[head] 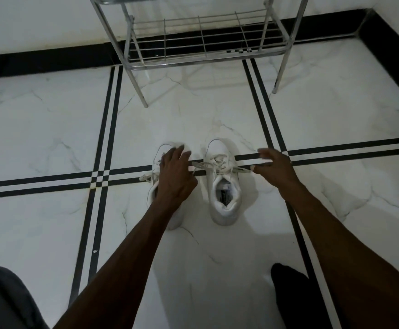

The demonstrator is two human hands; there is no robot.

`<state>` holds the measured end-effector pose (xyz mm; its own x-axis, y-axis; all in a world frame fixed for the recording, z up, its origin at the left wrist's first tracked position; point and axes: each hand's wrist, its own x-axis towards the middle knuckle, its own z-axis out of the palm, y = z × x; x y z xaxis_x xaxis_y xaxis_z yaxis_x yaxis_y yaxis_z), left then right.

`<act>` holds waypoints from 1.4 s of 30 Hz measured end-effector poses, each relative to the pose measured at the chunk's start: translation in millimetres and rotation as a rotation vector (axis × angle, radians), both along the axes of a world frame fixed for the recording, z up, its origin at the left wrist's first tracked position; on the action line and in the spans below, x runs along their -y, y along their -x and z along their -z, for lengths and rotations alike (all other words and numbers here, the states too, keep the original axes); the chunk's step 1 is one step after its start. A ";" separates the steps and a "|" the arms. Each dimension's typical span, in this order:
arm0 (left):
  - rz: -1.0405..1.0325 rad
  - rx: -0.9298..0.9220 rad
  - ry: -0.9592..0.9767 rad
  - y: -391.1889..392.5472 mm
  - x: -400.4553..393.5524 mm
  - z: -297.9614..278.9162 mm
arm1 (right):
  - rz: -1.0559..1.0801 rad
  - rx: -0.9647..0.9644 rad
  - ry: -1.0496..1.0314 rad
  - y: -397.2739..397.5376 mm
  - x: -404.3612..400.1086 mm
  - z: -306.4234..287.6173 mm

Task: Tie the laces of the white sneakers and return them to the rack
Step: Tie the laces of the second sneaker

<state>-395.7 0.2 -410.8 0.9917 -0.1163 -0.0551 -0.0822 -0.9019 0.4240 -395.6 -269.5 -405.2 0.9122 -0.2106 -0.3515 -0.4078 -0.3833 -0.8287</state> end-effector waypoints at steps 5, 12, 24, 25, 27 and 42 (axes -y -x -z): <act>0.173 -0.077 0.280 -4.2 16.9 4.8 | -0.542 0.125 0.157 -12.3 -24.3 -9.4; 0.156 -0.108 0.020 -1.2 24.8 8.4 | -0.519 0.280 0.237 -0.5 -30.2 -2.6; 0.246 0.167 -0.479 9.8 26.3 8.8 | -0.584 0.351 0.524 -2.2 -30.0 8.2; 0.240 0.169 -0.493 11.5 26.4 8.9 | -0.580 0.340 0.539 -2.7 -30.0 11.2; 0.223 0.149 -0.510 13.8 25.9 7.8 | -0.545 0.335 0.573 -2.5 -30.7 18.8; 0.063 0.167 -0.192 10.7 19.5 15.9 | -0.365 0.121 0.397 1.8 -35.1 25.5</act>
<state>-406.4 -19.2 -426.7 0.9800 -0.1815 0.0818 -0.1954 -0.9555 0.2210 -397.4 -234.4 -430.7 0.9798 0.0320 -0.1974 -0.1006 -0.7744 -0.6247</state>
